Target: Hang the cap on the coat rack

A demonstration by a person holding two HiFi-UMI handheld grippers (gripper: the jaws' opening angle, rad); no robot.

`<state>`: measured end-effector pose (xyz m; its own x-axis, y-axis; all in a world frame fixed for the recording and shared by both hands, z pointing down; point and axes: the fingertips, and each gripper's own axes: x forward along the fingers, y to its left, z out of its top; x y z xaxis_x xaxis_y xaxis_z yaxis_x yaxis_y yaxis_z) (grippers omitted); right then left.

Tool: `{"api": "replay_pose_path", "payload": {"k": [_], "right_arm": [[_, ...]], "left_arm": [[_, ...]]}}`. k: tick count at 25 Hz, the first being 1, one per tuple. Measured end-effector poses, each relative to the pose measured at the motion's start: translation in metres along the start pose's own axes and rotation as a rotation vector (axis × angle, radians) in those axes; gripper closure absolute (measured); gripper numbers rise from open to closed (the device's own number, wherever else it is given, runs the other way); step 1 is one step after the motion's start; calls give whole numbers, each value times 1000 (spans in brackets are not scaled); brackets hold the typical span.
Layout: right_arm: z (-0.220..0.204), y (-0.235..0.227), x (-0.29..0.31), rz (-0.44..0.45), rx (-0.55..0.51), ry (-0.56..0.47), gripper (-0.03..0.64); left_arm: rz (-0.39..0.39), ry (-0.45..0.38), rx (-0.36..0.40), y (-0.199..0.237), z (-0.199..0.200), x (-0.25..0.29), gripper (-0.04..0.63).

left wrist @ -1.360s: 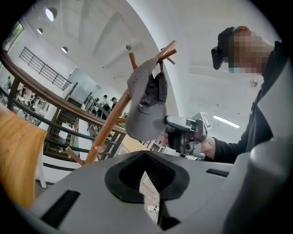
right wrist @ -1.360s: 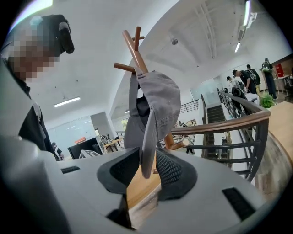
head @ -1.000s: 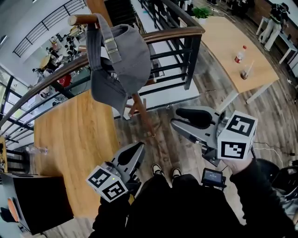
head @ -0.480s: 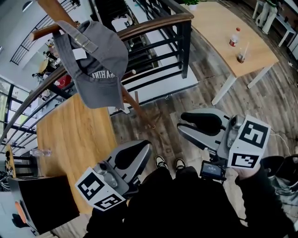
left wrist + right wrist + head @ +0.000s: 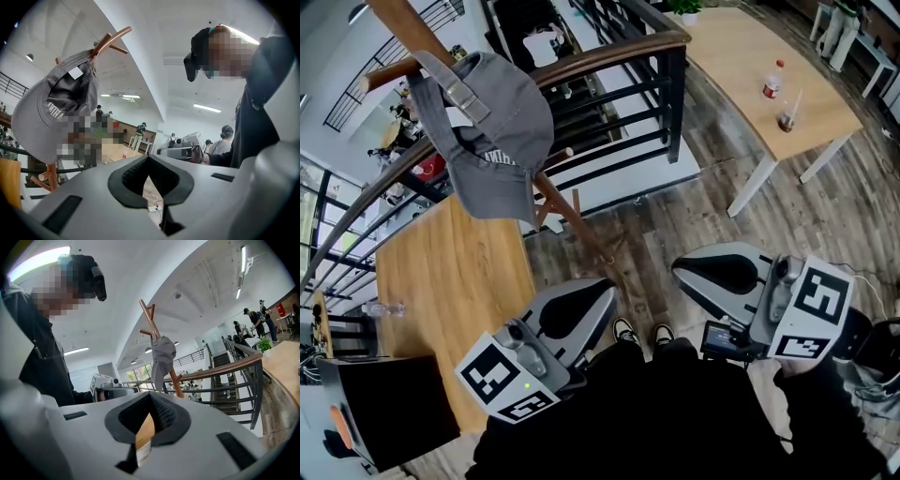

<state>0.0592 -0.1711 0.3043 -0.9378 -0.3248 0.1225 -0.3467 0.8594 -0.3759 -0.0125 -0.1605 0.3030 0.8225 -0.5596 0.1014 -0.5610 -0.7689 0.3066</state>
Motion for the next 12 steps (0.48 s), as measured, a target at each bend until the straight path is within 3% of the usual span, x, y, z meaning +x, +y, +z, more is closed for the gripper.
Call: {"api": "replay_pose_path", "payload": {"k": [12], "right_arm": [[11, 19, 24, 39, -30, -13, 600]], "left_arm": [[-4, 14, 12, 1, -2, -5, 595]]}}
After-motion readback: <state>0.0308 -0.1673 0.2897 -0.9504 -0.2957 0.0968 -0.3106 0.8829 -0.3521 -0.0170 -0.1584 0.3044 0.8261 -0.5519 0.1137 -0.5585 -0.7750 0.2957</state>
